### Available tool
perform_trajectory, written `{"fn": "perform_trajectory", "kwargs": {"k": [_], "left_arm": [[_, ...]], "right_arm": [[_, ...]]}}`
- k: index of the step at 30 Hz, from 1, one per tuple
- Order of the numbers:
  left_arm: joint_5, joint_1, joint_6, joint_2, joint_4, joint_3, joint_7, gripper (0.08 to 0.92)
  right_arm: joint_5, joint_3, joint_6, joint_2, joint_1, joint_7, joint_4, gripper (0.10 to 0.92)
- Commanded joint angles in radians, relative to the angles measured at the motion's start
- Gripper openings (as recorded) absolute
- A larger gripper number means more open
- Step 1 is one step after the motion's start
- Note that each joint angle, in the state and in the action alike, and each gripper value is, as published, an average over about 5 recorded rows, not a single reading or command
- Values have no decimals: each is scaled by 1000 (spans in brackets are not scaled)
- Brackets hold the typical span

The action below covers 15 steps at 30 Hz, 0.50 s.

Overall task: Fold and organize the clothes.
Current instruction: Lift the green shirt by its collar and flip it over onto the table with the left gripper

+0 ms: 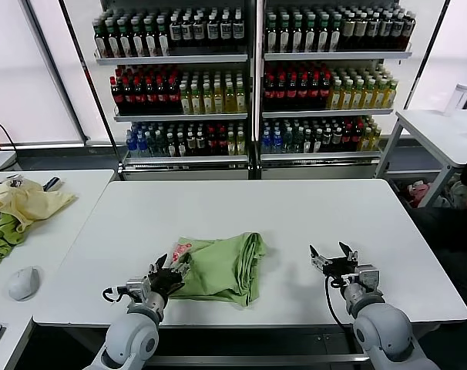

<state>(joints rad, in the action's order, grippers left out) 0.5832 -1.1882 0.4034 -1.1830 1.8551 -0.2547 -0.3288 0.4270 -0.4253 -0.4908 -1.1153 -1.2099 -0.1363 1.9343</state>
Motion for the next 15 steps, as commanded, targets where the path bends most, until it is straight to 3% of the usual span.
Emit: {"fn": "perform_trajectory", "kwargs": {"k": [1, 10, 15], "left_arm": [[2, -11, 15, -7, -13, 3, 3, 585], [182, -27, -16, -13, 21, -26, 74, 325], [440, -12, -7, -12, 43, -108, 85, 188]], "right_arm": [[0, -2, 0, -1, -2, -1, 6, 823], [0, -1, 0, -5, 2, -2, 10, 823], [1, -9, -1, -4, 1, -4, 20, 823]]}}
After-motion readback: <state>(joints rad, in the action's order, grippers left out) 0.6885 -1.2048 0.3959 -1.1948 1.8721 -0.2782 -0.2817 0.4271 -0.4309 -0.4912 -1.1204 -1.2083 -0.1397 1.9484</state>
